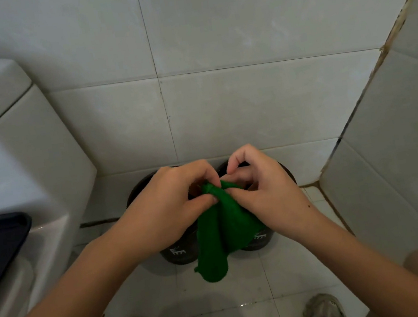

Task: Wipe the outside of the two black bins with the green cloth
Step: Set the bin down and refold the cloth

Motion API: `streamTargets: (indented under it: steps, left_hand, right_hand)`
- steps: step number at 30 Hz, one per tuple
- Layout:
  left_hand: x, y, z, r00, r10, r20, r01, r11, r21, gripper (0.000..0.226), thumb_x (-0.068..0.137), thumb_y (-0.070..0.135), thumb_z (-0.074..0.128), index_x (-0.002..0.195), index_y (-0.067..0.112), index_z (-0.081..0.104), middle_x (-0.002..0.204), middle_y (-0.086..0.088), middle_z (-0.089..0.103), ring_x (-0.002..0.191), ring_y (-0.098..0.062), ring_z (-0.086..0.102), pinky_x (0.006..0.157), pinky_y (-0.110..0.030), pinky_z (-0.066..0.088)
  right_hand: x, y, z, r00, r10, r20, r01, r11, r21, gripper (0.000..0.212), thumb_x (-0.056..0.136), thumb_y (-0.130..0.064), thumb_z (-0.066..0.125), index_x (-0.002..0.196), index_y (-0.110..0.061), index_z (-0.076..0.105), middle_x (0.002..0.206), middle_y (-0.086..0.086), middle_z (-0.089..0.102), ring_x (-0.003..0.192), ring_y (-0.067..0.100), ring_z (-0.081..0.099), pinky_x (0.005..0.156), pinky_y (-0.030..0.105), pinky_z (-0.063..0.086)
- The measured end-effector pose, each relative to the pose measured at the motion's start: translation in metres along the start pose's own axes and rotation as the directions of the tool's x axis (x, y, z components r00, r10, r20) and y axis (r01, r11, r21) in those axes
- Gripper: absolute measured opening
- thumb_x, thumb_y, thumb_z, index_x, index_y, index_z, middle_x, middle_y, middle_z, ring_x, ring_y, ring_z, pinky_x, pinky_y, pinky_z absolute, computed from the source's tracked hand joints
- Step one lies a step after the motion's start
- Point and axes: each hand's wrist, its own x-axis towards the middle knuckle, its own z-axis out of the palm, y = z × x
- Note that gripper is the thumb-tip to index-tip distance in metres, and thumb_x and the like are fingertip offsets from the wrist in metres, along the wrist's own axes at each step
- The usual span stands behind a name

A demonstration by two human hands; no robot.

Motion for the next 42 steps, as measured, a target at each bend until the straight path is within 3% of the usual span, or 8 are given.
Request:
streamTargets:
  steps: [6,14,20,25,32,35,38,42]
  left_hand:
    - [0.001,-0.002,-0.012,0.99,-0.091,-0.109,0.076,0.988,-0.136,0.026,0.081,-0.004,0.071,0.08,0.022,0.068,0.076,0.006,0.073,0.071,-0.009,0.07,0.067,-0.03,0.058]
    - [0.003,-0.002,-0.027,0.987,-0.143,-0.071,0.111,0.935,-0.338,0.02,0.081,-0.01,0.066,0.089,0.008,0.066,0.078,-0.001,0.075,0.07,-0.011,0.07,0.064,-0.021,0.057]
    - [0.007,0.0,-0.023,0.96,-0.225,0.168,0.28,0.807,-0.52,0.064,0.079,-0.006,0.072,0.13,0.026,0.05,0.101,-0.002,0.074,0.093,-0.014,0.071,0.085,-0.024,0.056]
    - [0.007,0.006,0.006,0.932,-0.197,0.305,0.361,0.601,-0.713,0.042,0.081,0.01,0.069,0.122,0.015,0.062,0.119,0.0,0.071,0.111,-0.017,0.067,0.089,-0.024,0.054]
    - [0.011,0.01,0.025,0.956,-0.287,0.051,0.238,0.667,-0.706,0.036,0.073,0.016,0.068,0.109,0.014,0.069,0.103,-0.001,0.076,0.095,-0.016,0.073,0.074,-0.022,0.057]
    - [0.01,0.011,0.022,0.938,-0.345,-0.022,0.221,0.645,-0.731,0.043,0.072,0.017,0.069,0.114,0.01,0.065,0.104,-0.007,0.075,0.094,-0.021,0.073,0.074,-0.028,0.059]
    - [0.013,0.01,0.016,0.896,-0.438,-0.07,0.235,0.604,-0.761,0.065,0.07,0.012,0.071,0.131,0.007,0.052,0.106,-0.013,0.074,0.088,-0.021,0.074,0.07,-0.028,0.06]
    - [0.009,0.004,0.006,0.928,-0.372,-0.034,0.261,0.71,-0.654,0.106,0.077,-0.01,0.07,0.153,0.035,0.012,0.11,0.002,0.072,0.093,-0.011,0.072,0.071,-0.022,0.058]
  right_hand:
    - [-0.004,0.009,-0.007,0.992,0.123,-0.02,-0.12,0.987,0.11,0.041,0.071,-0.053,0.078,0.1,-0.028,0.065,0.092,-0.008,0.072,0.088,0.004,0.068,0.08,0.025,0.053]
    - [-0.003,0.009,-0.008,0.998,0.058,-0.011,-0.054,0.977,0.206,0.011,0.09,-0.004,0.064,0.091,-0.014,0.063,0.085,-0.007,0.072,0.085,0.007,0.068,0.074,0.021,0.051]
    - [-0.003,-0.002,-0.005,0.992,0.097,-0.076,-0.062,0.925,0.374,0.007,0.091,-0.018,0.058,0.095,-0.015,0.063,0.081,-0.002,0.072,0.079,0.015,0.069,0.067,0.029,0.057]
    - [0.002,-0.009,-0.014,0.969,0.185,-0.164,-0.057,0.812,0.581,0.032,0.08,-0.029,0.06,0.103,-0.008,0.065,0.099,0.014,0.073,0.089,0.024,0.071,0.075,0.037,0.061]
    - [0.004,-0.001,-0.017,0.934,0.273,-0.232,-0.165,0.902,0.398,0.021,0.096,-0.039,0.051,0.112,-0.03,0.063,0.103,-0.009,0.073,0.096,0.01,0.07,0.076,0.034,0.059]
    - [-0.002,-0.003,-0.014,0.951,0.301,-0.076,-0.248,0.883,0.398,0.063,0.075,-0.048,0.061,0.135,-0.035,0.046,0.098,-0.014,0.073,0.091,0.003,0.07,0.07,0.023,0.058]
    - [-0.01,-0.003,-0.014,0.96,0.28,0.019,-0.263,0.874,0.409,0.095,0.073,-0.028,0.073,0.15,-0.042,0.019,0.098,-0.001,0.075,0.091,0.011,0.072,0.072,0.023,0.058]
    - [-0.01,0.002,-0.019,0.976,0.217,-0.026,-0.201,0.937,0.287,0.076,0.082,0.004,0.07,0.137,-0.041,0.042,0.105,0.01,0.071,0.096,0.018,0.07,0.08,0.029,0.058]
